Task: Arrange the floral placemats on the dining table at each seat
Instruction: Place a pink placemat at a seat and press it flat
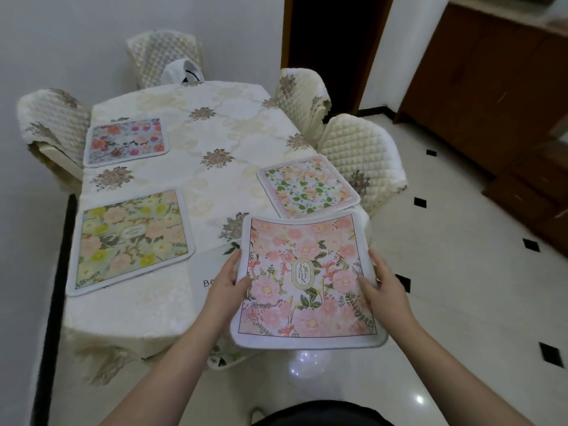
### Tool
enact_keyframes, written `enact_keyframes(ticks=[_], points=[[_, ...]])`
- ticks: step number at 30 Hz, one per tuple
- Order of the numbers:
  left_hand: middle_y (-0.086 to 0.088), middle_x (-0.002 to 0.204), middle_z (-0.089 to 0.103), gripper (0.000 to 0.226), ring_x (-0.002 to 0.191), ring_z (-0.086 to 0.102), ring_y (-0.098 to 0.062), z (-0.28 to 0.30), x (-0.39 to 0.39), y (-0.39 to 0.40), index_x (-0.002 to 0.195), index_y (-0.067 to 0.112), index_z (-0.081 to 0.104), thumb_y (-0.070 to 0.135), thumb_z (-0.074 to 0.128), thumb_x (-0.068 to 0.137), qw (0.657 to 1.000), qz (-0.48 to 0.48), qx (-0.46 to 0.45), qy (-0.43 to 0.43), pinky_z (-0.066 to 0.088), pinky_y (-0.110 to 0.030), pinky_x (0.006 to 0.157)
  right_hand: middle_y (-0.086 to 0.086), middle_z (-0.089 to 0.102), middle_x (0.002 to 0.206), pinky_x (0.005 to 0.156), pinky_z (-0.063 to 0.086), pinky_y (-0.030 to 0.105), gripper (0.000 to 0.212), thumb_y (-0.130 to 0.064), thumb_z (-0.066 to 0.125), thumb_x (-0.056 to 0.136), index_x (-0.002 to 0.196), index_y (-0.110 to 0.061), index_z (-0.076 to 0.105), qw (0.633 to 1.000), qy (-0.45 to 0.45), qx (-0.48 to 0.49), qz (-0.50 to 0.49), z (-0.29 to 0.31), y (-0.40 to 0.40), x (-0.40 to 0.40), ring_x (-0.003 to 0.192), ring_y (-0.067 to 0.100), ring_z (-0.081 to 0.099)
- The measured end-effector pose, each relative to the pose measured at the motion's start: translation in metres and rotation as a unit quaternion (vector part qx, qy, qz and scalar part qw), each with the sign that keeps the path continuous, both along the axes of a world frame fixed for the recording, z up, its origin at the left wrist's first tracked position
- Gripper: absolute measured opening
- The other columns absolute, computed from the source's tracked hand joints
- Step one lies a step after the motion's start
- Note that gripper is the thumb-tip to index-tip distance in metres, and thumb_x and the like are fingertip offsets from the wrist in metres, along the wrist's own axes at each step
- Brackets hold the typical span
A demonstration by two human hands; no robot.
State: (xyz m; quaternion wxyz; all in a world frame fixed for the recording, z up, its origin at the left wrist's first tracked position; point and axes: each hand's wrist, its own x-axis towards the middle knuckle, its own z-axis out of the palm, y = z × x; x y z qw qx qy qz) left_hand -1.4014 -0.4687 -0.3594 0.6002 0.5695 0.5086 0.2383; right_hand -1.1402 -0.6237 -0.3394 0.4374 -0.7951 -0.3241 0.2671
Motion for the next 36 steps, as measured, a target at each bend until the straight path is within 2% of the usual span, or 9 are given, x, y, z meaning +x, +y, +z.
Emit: enact_keyframes(ticks=[2, 4, 8, 12, 19, 23, 26, 29, 36], points=[[0.001, 0.107, 0.076, 0.062, 0.082, 0.076, -0.017, 0.003, 0.019, -0.005, 0.148, 0.042, 0.035, 0.012, 0.057, 0.099, 1.0, -0.018, -0.006, 0.001, 0.059, -0.037, 0.07, -0.014, 0.065, 0.108, 0.055, 0.047, 0.008, 0.058, -0.013, 0.057, 0.097, 0.149, -0.029, 0.038, 1.0, 0.001, 0.0, -0.019, 0.0, -0.016, 0.013, 0.086, -0.003, 0.063], [0.0, 0.11, 0.076, 0.064, 0.085, 0.076, -0.018, 0.006, 0.039, -0.012, 0.15, 0.041, 0.035, 0.011, 0.057, 0.098, 0.999, -0.037, -0.004, -0.009, 0.06, -0.042, 0.074, -0.008, 0.067, 0.114, 0.058, 0.048, 0.01, 0.057, -0.016, 0.059, 0.095, 0.147, -0.031, 0.039, 0.999, 0.002, -0.001, -0.039, -0.001, -0.034, 0.028, 0.089, 0.002, 0.066], [-0.001, 0.116, 0.073, 0.058, 0.088, 0.076, -0.018, 0.013, 0.086, -0.031, 0.145, 0.04, 0.041, 0.008, 0.057, 0.099, 0.997, -0.068, 0.006, -0.028, 0.061, -0.042, 0.075, -0.007, 0.069, 0.114, 0.059, 0.049, 0.01, 0.057, -0.016, 0.06, 0.095, 0.146, -0.031, 0.04, 0.997, 0.012, 0.009, -0.078, 0.001, -0.077, 0.063, 0.09, 0.002, 0.068], [0.002, 0.104, 0.077, 0.06, 0.09, 0.076, -0.023, 0.019, 0.141, -0.057, 0.143, 0.047, 0.042, 0.01, 0.058, 0.098, 0.994, -0.106, 0.005, -0.035, 0.059, -0.054, 0.083, -0.007, 0.068, 0.114, 0.065, 0.054, 0.017, 0.058, -0.017, 0.062, 0.093, 0.144, -0.035, 0.04, 0.992, 0.015, 0.021, -0.124, 0.008, -0.128, 0.104, 0.09, 0.003, 0.068], [-0.001, 0.109, 0.076, 0.057, 0.093, 0.075, -0.02, 0.03, 0.231, -0.115, 0.137, 0.049, 0.044, 0.011, 0.062, 0.097, 0.984, -0.171, 0.021, -0.046, 0.06, -0.053, 0.082, -0.002, 0.069, 0.107, 0.068, 0.057, 0.026, 0.061, -0.011, 0.064, 0.093, 0.144, -0.034, 0.039, 0.981, 0.038, 0.048, -0.186, 0.011, -0.214, 0.163, 0.083, 0.0, 0.069], [0.005, 0.111, 0.073, 0.057, 0.092, 0.075, -0.013, 0.035, 0.276, -0.148, 0.144, 0.035, 0.043, 0.01, 0.063, 0.096, 0.978, -0.198, 0.034, -0.052, 0.063, -0.039, 0.076, -0.003, 0.07, 0.104, 0.073, 0.059, 0.034, 0.062, -0.014, 0.066, 0.092, 0.143, -0.036, 0.039, 0.974, 0.044, 0.064, -0.213, 0.013, -0.25, 0.195, 0.083, 0.006, 0.071], [0.0, 0.116, 0.074, 0.058, 0.101, 0.074, -0.021, 0.032, 0.306, -0.162, 0.143, 0.041, 0.045, 0.014, 0.066, 0.096, 0.976, -0.21, 0.026, -0.049, 0.06, -0.052, 0.085, -0.005, 0.069, 0.098, 0.075, 0.059, 0.038, 0.061, -0.017, 0.069, 0.09, 0.141, -0.038, 0.041, 0.969, 0.036, 0.071, -0.235, 0.015, -0.273, 0.216, 0.081, 0.007, 0.071], [0.001, 0.114, 0.075, 0.058, 0.1, 0.074, -0.022, 0.034, 0.332, -0.17, 0.142, 0.041, 0.043, 0.014, 0.064, 0.096, 0.972, -0.229, 0.043, -0.041, 0.058, -0.054, 0.087, -0.003, 0.07, 0.097, 0.076, 0.058, 0.042, 0.061, -0.016, 0.068, 0.091, 0.14, -0.038, 0.041, 0.965, 0.032, 0.079, -0.246, 0.016, -0.289, 0.233, 0.082, 0.01, 0.071], [0.001, 0.109, 0.076, 0.059, 0.097, 0.075, -0.024, 0.04, 0.385, -0.166, 0.147, 0.04, 0.039, 0.014, 0.061, 0.099, 0.963, -0.262, 0.039, -0.038, 0.059, -0.054, 0.085, -0.007, 0.071, 0.1, 0.071, 0.058, 0.032, 0.06, -0.014, 0.067, 0.091, 0.141, -0.035, 0.042, 0.954, 0.044, 0.098, -0.282, 0.017, -0.301, 0.268, 0.082, 0.006, 0.071]])
